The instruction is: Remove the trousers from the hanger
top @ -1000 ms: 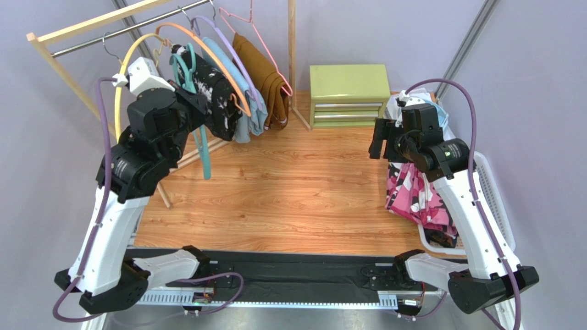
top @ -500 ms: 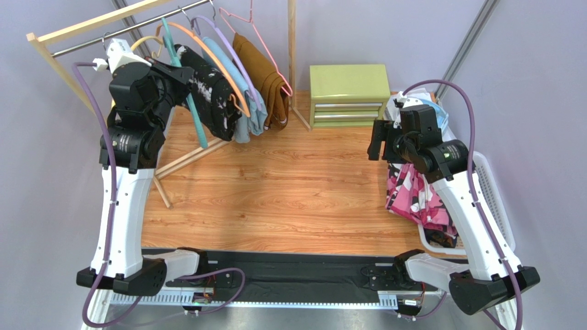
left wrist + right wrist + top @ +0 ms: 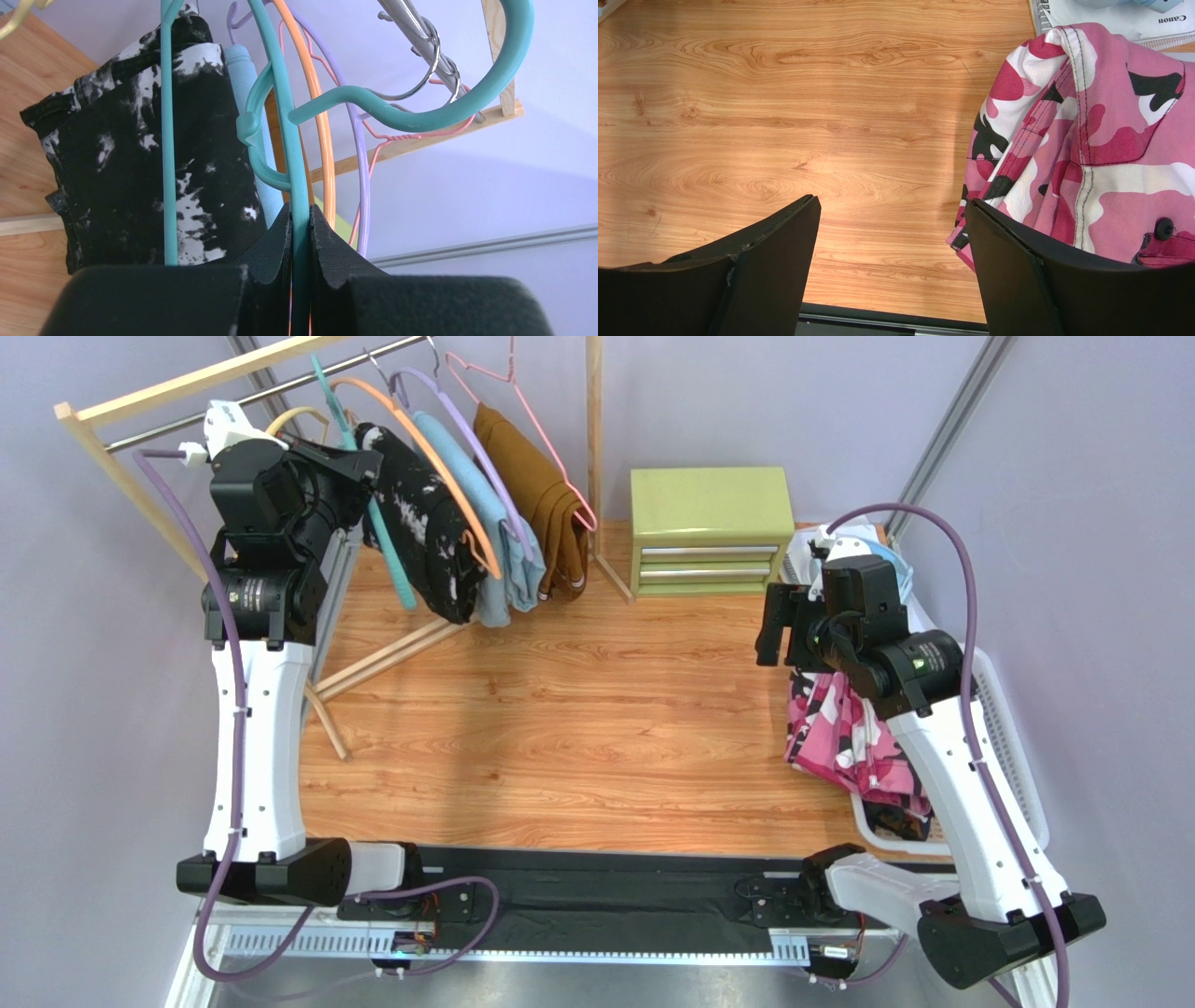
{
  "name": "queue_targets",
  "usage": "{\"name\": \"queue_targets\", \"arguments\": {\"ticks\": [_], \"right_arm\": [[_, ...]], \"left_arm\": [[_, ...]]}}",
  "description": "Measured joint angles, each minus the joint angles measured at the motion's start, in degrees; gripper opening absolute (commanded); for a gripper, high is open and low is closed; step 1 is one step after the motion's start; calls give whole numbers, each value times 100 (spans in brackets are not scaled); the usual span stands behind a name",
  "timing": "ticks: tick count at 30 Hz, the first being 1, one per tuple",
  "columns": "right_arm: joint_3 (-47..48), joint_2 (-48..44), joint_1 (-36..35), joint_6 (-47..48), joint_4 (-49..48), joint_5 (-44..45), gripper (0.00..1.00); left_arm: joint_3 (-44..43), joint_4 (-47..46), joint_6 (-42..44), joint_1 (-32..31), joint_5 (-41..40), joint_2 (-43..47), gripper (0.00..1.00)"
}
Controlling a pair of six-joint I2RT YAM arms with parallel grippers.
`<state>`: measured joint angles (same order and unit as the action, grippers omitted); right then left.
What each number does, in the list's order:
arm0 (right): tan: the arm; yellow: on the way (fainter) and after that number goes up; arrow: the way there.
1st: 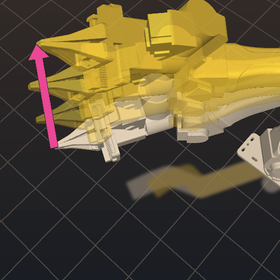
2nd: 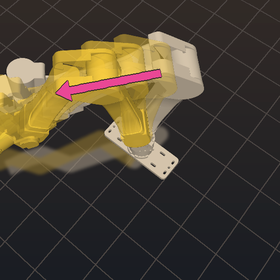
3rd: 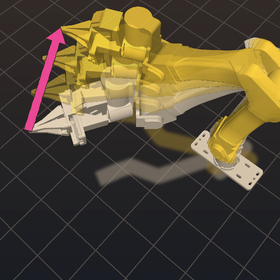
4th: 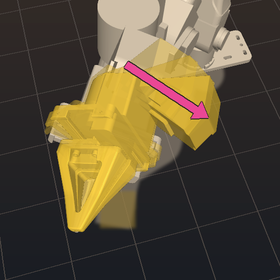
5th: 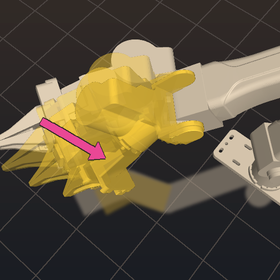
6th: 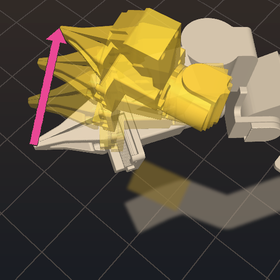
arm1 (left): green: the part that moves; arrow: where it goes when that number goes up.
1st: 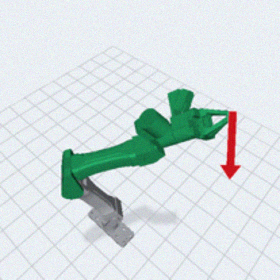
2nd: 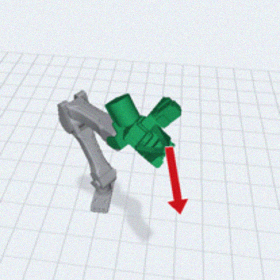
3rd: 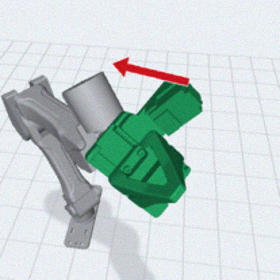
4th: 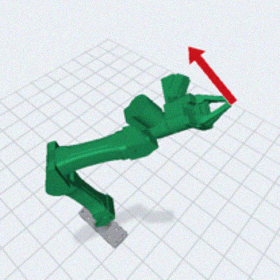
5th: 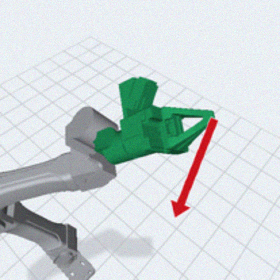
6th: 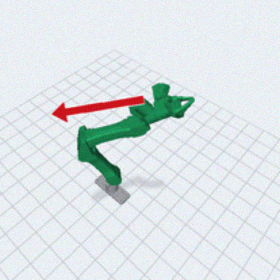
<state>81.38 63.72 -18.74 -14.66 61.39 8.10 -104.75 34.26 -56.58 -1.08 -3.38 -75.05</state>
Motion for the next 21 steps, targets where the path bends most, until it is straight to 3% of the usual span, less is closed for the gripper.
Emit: {"name": "queue_targets", "arguments": {"ticks": [21], "right_arm": [[-7,-109,0,57,-2,72,81]], "left_arm": [[-118,122,212,17,-592,-129,0]]}}
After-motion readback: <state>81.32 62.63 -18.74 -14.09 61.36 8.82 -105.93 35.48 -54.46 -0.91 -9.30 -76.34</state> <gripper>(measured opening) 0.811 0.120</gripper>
